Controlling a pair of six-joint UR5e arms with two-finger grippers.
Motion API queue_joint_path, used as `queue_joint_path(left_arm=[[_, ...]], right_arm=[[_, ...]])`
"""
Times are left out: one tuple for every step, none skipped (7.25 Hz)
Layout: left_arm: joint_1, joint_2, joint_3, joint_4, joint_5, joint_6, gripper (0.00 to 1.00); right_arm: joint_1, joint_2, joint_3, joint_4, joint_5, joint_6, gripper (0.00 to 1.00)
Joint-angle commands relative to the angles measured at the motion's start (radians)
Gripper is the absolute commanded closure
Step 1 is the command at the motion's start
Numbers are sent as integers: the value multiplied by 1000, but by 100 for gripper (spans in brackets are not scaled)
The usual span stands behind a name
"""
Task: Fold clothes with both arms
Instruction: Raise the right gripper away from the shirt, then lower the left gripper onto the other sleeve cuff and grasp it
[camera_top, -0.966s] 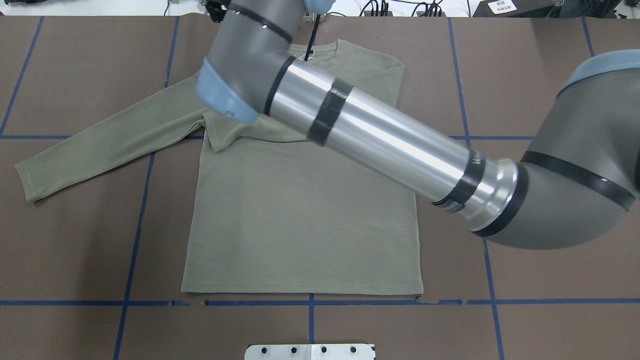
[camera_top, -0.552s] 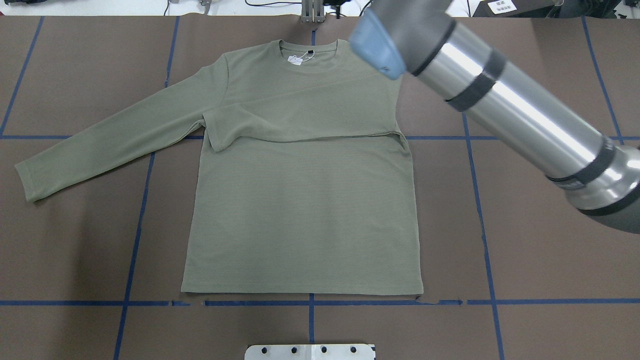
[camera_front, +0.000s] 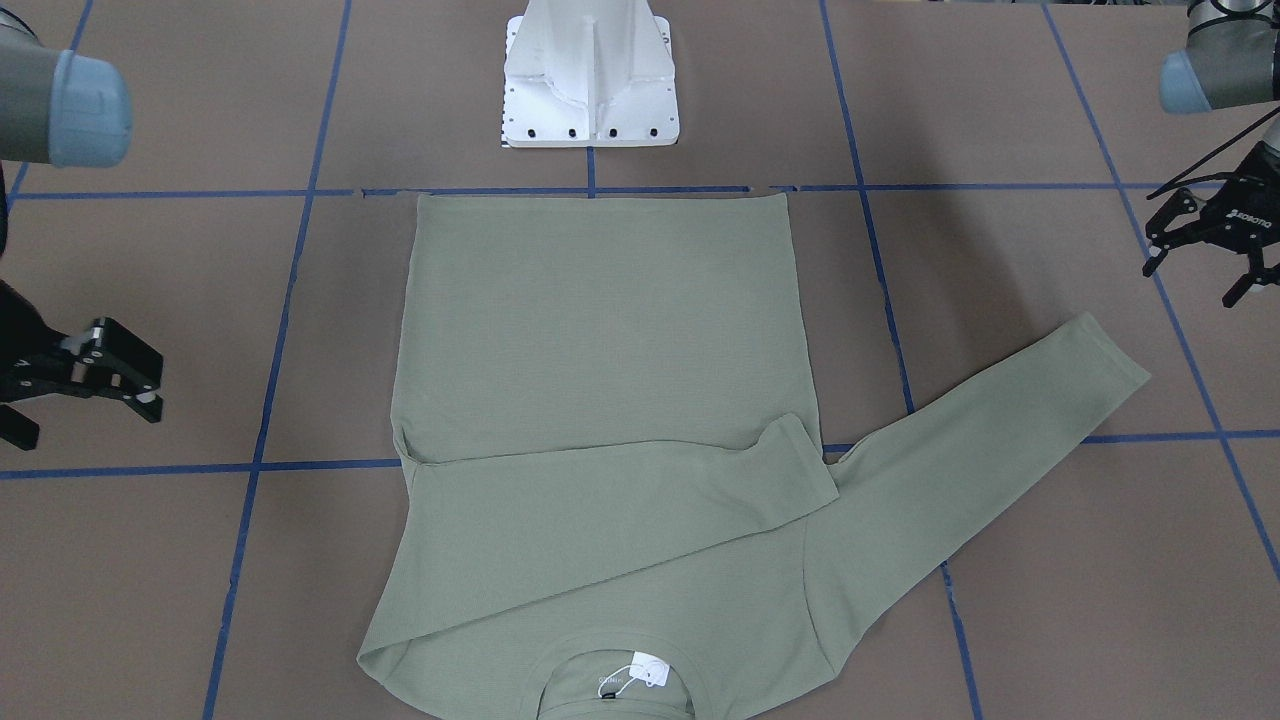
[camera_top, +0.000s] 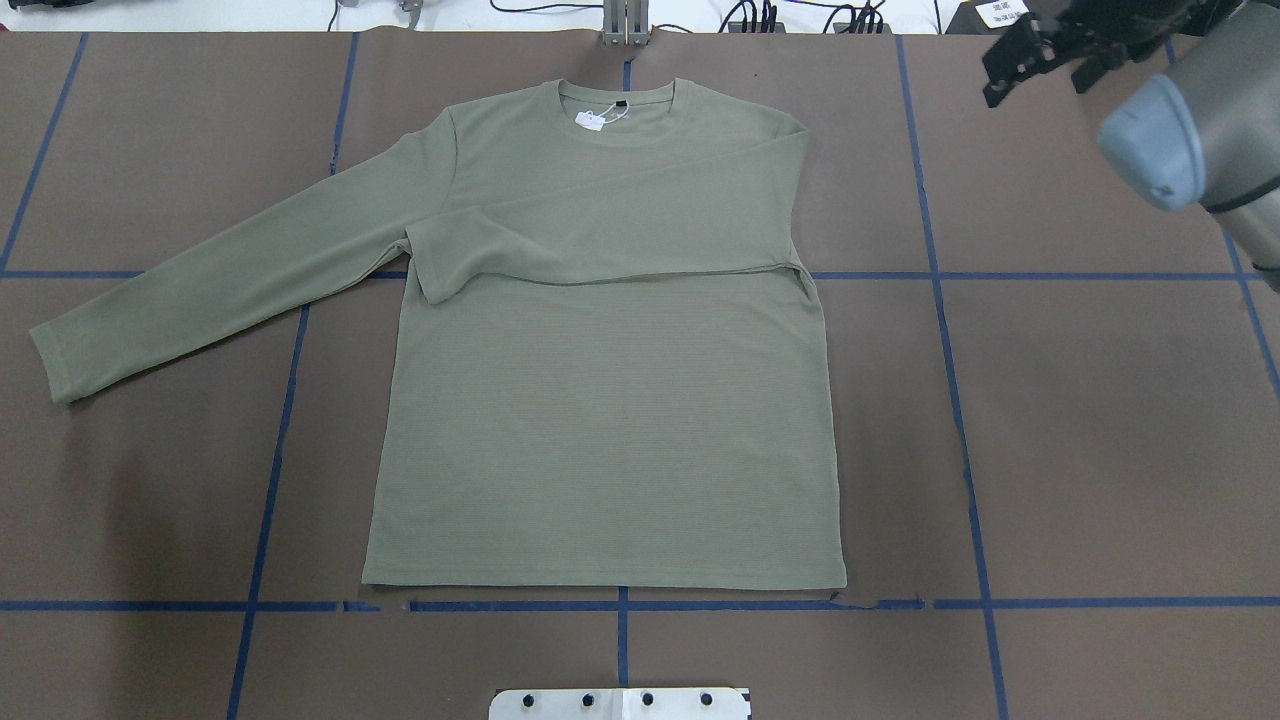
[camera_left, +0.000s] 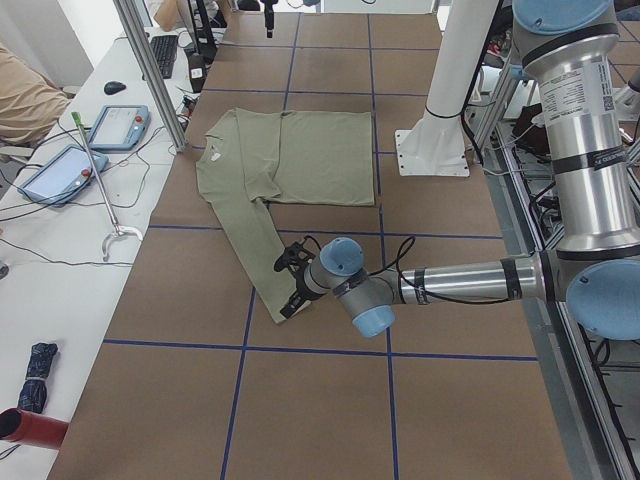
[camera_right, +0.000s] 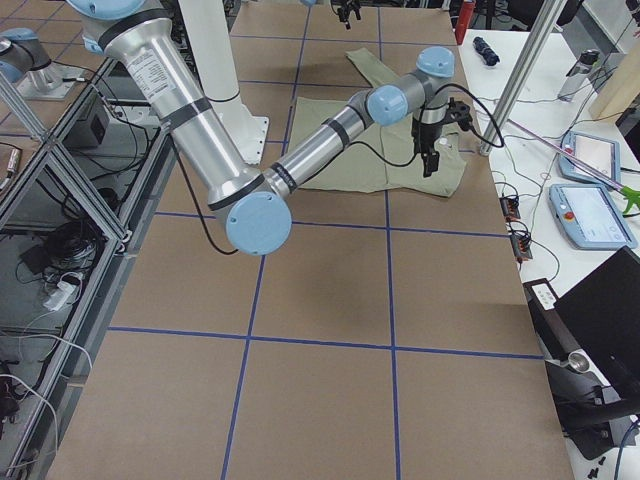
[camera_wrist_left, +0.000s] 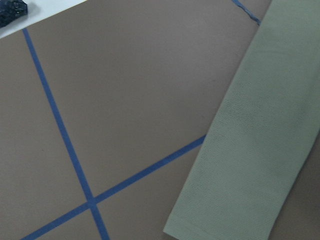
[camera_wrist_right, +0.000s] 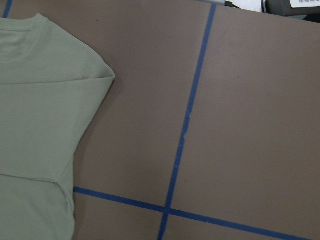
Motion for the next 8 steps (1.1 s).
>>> queue_joint_path(left_arm=[[122,-5,23,-4,67,-4,0],[154,-8,24,-2,87,-4,0],[187,-28,44,-2,93,-2,0],[207,-53,81,-4,130,-2,3],[211,-74,107,-4,133,-1,14],[213,-79,113,-4,133,1,25],[213,-79,112,-4,133,3,29],[213,-79,112,-4,133,4,29]], right_arm=[[25,-155,103,26,7,-18,0],[27,-212,141,30,6,-18,0],[31,-237,174,30,6,-16,0],[31,-240,177,30,4,-15,0],[31,-242,177,30,4,-11,0],[31,-242,179,30,3,-4,0],[31,-242,179,30,2,-2,0],[31,-242,179,30,1,-2,0]])
